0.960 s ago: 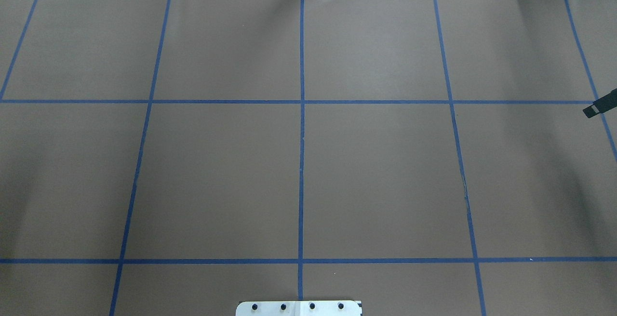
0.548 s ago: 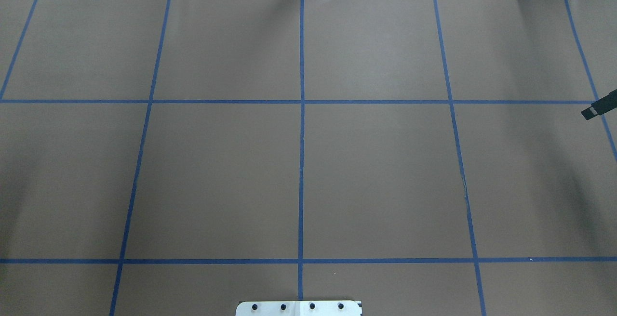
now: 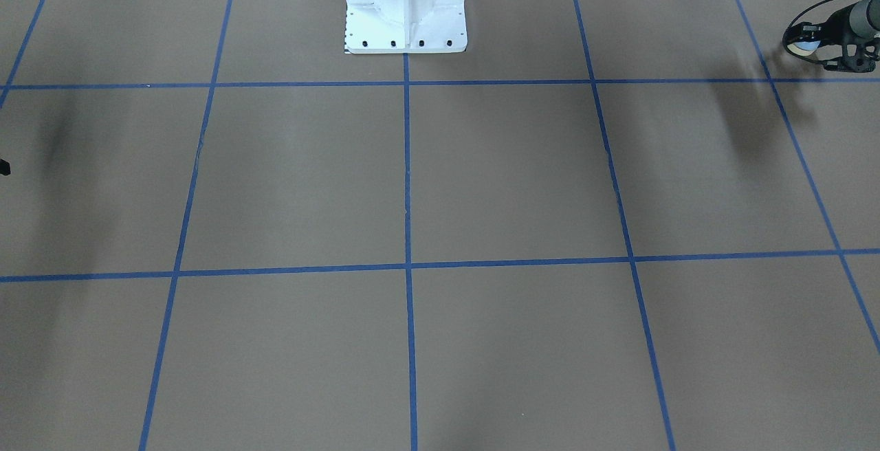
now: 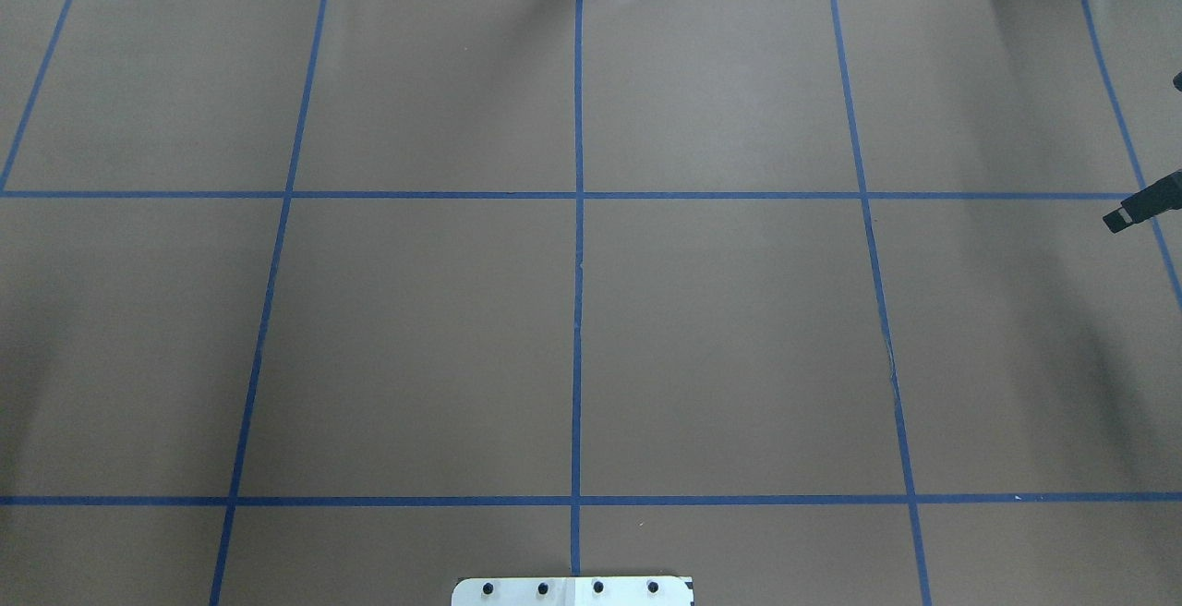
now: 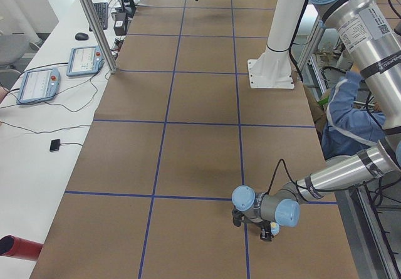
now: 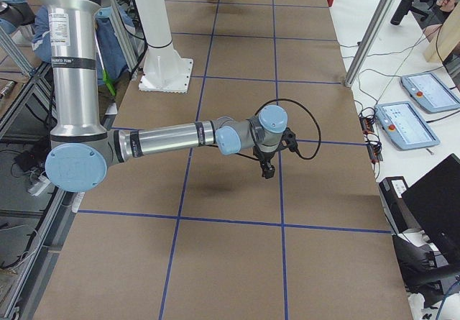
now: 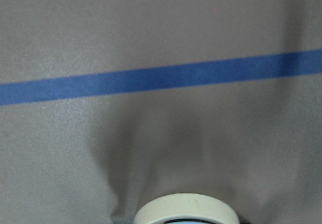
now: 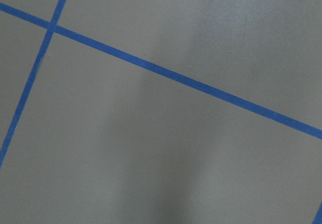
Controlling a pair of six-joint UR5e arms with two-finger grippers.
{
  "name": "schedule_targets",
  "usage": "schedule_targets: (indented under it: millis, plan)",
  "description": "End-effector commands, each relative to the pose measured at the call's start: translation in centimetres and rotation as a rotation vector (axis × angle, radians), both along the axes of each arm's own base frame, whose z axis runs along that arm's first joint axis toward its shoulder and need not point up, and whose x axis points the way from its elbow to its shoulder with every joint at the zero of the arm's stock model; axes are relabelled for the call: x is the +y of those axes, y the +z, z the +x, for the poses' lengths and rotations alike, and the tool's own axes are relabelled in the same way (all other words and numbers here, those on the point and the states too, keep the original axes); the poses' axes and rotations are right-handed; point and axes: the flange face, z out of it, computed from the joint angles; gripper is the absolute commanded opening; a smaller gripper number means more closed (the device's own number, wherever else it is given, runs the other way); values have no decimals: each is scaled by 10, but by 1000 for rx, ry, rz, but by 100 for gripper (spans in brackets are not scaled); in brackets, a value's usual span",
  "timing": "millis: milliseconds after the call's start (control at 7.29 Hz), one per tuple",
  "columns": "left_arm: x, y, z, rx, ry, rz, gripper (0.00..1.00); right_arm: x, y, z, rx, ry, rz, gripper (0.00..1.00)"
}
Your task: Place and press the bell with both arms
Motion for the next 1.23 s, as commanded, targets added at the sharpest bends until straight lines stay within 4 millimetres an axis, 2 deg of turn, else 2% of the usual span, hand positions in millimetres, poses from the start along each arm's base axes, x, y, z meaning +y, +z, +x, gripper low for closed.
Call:
schedule_targets:
  millis: [0, 137, 274, 411, 548, 685, 960, 1097]
  plan:
    - [4, -27, -1, 63, -6, 41, 0, 0, 0, -2, -1, 7, -12, 100]
    - [8, -54, -1, 112, -7, 45, 0, 1, 0, -3, -1, 6, -14, 100]
    - [-5, -81, 9, 140, -8, 50, 0, 1, 0, -3, -1, 6, -14, 100]
    - [-34, -122, 29, 127, -16, 33, 0, 0, -2, -4, -3, 6, -10, 100]
    - [-82, -175, 63, 123, -18, 27, 0, 0, -7, -4, -5, 6, 2, 100]
    - [-145, -243, 108, 121, -46, 25, 0, 1, -16, -3, -9, 5, 21, 100]
    - [-243, -380, 183, 111, -102, 2, 0, -1, -26, -4, -9, 8, 41, 100]
    - [-257, -454, 251, 106, -80, -10, 0, -3, -28, -4, -11, 8, 45, 100]
